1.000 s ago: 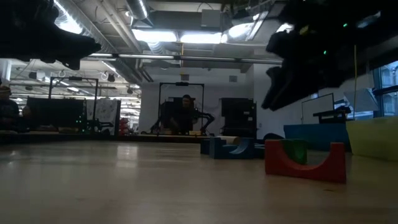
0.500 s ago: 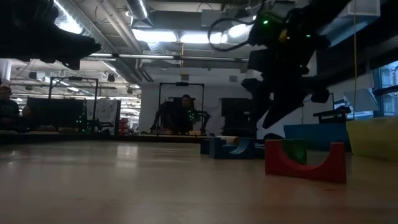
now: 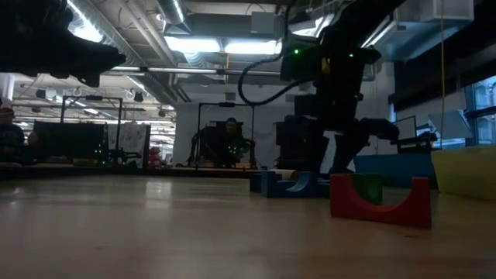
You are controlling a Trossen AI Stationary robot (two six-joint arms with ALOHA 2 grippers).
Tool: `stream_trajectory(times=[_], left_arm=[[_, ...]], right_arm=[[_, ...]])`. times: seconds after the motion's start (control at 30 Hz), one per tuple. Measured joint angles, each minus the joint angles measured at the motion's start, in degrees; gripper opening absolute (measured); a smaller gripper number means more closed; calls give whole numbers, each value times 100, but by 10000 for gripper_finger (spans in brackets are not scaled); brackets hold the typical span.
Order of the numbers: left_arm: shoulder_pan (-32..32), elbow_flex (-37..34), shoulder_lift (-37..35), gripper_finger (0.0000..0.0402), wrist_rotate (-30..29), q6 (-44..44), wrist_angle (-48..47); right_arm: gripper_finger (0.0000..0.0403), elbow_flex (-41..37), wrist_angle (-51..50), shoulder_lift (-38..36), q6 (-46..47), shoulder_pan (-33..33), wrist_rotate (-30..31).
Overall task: Sort blocks by size
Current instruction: Put the blue rectangular block into the yellow bin
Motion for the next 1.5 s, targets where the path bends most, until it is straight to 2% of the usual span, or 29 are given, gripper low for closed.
stream_trajectory(times=[0.23, 0.53, 0.73, 0.8, 0.93, 0.97, 1.17, 1.5], left_arm=[[0, 0, 5, 100, -1, 0, 0], [0, 0, 7, 100, -1, 0, 0], [0, 0, 18, 100, 1, 0, 0], [0, 0, 19, 100, -1, 0, 0], [0, 0, 13, 100, -2, 0, 0], [0, 0, 16, 100, 0, 0, -1], [0, 0, 14, 100, -1, 0, 0], [0, -2, 13, 100, -1, 0, 0]], right_arm=[[177, 1, -17, 185, -165, 0, 528], [177, 1, 41, 254, -184, -54, 140], [174, 29, -97, 410, -169, -63, 102], [163, 29, -149, 416, -122, -62, 32], [111, 70, -246, 422, 286, -68, -79], [100, 135, -341, 431, 441, -68, -72], [100, 811, -1400, 470, 1210, -61, -40], [100, 2091, -4076, 464, 2737, 52, -37]])
